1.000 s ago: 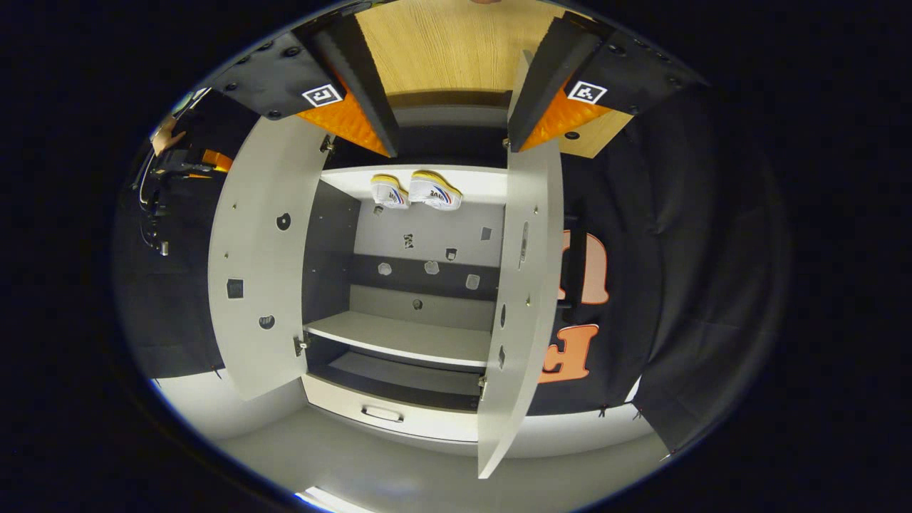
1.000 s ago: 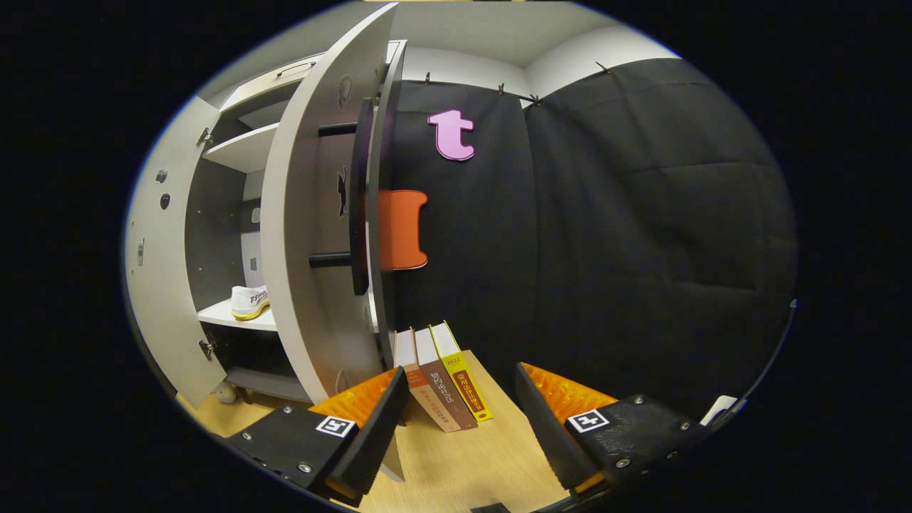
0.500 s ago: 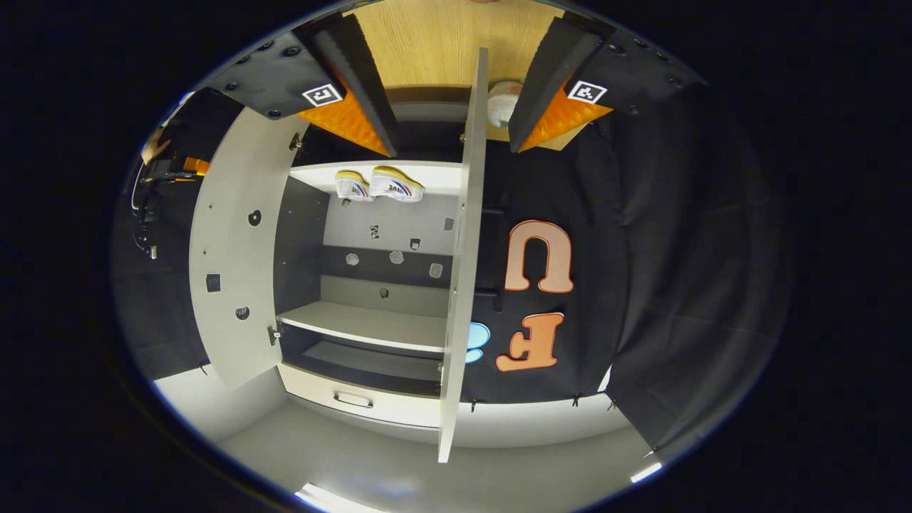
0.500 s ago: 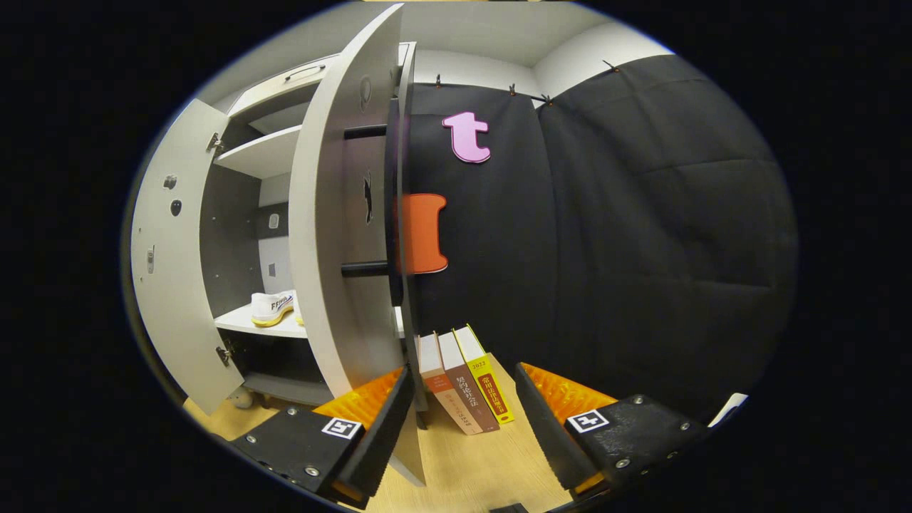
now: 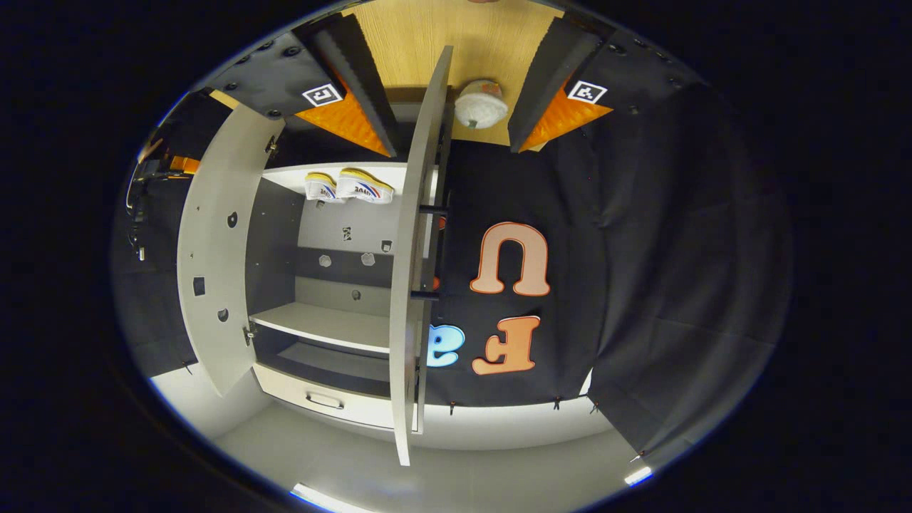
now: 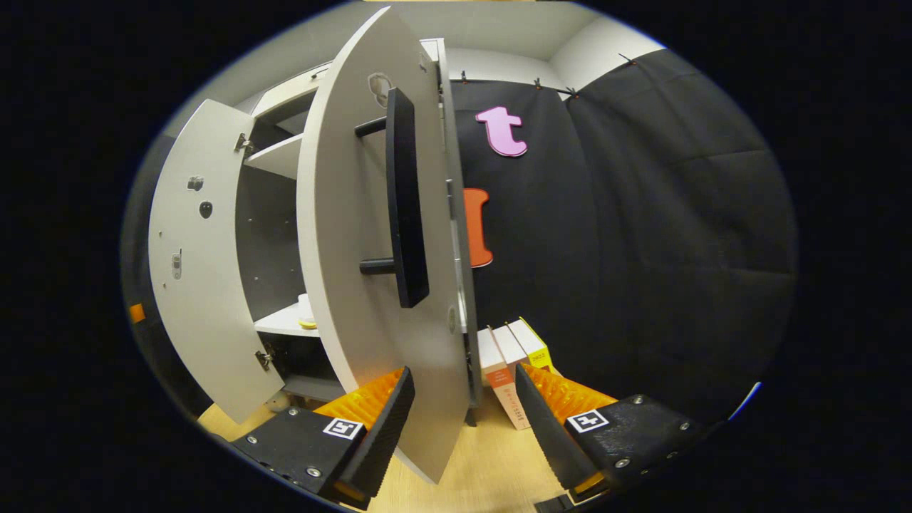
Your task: Grab one shoe with the right hand and put it into the shoe cabinet, grab the other shoe with the left hand and put it into the shoe cabinet; then close the right door with the right hand and the left door with the left hand.
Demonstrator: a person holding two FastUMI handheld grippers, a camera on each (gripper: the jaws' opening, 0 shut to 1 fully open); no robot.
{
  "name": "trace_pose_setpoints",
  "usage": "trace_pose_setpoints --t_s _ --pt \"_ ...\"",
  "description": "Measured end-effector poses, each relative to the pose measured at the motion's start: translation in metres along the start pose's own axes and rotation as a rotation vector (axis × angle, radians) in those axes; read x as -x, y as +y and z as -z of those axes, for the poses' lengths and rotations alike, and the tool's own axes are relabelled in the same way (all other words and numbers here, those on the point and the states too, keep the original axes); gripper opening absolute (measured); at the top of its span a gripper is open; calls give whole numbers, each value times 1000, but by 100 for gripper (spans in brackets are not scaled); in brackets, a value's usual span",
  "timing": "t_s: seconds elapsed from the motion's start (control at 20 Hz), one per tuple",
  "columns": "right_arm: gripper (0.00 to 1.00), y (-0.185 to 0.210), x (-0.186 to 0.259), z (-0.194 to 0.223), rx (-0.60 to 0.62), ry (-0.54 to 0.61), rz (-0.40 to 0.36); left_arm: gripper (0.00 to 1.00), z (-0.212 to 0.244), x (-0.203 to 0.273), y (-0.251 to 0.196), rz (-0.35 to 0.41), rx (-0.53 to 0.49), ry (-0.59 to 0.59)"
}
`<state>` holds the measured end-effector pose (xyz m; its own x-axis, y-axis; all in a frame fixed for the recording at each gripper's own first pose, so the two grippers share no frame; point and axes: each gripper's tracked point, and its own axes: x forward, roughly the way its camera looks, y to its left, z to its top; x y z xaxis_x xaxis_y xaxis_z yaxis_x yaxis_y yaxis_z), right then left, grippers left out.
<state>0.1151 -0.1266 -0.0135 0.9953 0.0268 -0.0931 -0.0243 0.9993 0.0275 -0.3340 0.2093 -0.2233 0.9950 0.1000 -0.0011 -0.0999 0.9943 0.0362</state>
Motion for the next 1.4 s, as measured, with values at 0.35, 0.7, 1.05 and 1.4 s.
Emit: trace_pose_setpoints --t_s 0.35,0.7,1.05,1.4 --pt "89 67 -35 1 20 -2 -101 98 3 4 33 -49 15 4" --pt "92 116 -79 -6 0 -14 -138 96 1 -1 55 -88 -2 1" --pt "92 124 -92 -9 -8 -9 -129 96 5 -13 69 -102 -7 18" --pt "92 123 -106 -11 13 5 -75 96 14 -43 72 -93 -6 24"
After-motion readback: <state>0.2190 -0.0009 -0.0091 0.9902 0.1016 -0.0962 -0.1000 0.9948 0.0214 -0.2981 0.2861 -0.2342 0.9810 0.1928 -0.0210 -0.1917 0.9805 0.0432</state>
